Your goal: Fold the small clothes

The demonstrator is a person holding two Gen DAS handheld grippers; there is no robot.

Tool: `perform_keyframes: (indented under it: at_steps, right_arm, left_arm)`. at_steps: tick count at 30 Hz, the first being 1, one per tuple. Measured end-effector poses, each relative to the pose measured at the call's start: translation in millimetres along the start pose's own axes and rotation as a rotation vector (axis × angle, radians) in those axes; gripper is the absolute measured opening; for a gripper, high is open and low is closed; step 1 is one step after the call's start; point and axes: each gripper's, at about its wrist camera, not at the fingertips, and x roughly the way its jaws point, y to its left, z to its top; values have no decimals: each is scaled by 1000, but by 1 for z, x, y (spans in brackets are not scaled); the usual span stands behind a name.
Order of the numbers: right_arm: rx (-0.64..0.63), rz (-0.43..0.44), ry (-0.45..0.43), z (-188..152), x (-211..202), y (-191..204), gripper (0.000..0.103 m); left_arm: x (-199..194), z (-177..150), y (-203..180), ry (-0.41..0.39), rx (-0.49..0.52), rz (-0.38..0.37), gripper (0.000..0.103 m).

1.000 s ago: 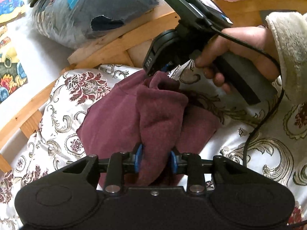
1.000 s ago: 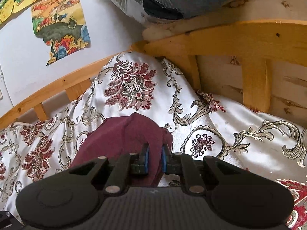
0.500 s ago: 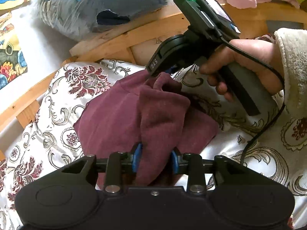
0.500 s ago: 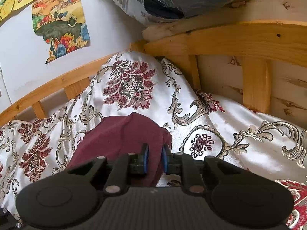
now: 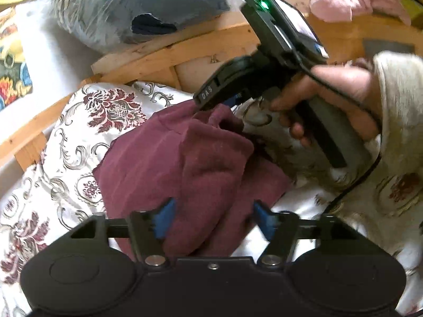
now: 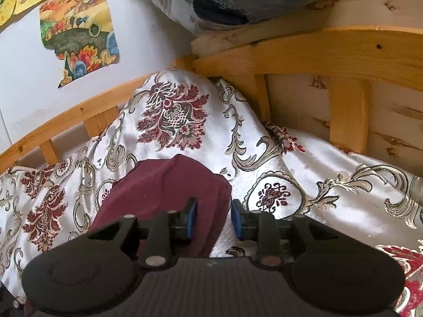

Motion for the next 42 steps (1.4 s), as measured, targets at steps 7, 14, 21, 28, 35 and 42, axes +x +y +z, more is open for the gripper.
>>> perform_keyframes:
  at_steps: [7, 14, 21, 28, 35, 42]
  right_arm:
    - [21, -20, -21, 0, -8, -6, 77]
    - [76, 39, -65, 0, -17, -9, 103]
    - [-45, 28, -46, -4, -16, 10, 103]
    - [-153, 59, 24, -6, -17, 19, 103]
    - [-383, 74, 99, -21, -19, 32, 103]
    - [-450, 73, 122, -37, -11, 41, 103]
  left_arm:
    - [-28, 8, 37, -125, -307, -52, 102]
    - [-17, 8, 90, -73, -644, 14, 102]
    - [24, -12, 132, 98, -939, 5, 102]
    - [37, -33, 127, 222, -943, 14, 102]
    - [34, -41, 124, 237, -922, -2, 102]
    - [38, -45, 119, 243, -871, 11, 102]
